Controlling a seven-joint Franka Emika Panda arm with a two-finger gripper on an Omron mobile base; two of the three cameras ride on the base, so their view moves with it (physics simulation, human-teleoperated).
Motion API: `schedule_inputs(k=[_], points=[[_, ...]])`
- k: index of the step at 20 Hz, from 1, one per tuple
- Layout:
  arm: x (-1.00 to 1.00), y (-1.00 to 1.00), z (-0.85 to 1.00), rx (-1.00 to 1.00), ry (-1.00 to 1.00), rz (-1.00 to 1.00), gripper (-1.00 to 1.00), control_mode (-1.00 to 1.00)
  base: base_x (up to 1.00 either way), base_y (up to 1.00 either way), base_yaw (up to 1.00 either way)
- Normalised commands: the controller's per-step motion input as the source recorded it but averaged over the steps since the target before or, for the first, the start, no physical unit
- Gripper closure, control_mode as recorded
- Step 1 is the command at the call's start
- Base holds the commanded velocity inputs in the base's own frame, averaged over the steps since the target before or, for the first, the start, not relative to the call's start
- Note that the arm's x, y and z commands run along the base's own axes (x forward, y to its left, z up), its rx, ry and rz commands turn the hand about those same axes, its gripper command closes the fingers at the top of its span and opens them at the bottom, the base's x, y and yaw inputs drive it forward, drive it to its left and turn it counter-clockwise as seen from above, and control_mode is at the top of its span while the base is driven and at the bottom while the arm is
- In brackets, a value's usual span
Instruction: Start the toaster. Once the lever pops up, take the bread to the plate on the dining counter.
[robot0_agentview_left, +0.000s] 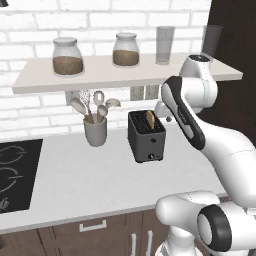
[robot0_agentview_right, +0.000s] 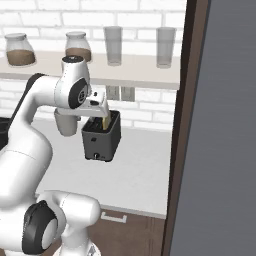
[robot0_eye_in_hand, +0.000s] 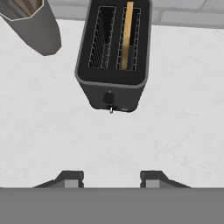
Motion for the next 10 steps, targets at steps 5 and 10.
schedule_inputs(k=[5, 10], points=[[-0.13, 0.07, -0.03, 0.0, -0.02, 0.0, -1.0, -1.0, 0.0, 0.0, 0.0], [-0.01, 0.26, -0.21, -0.01, 0.06, 0.02, -1.0, -1.0, 0.0, 0.0, 0.0]])
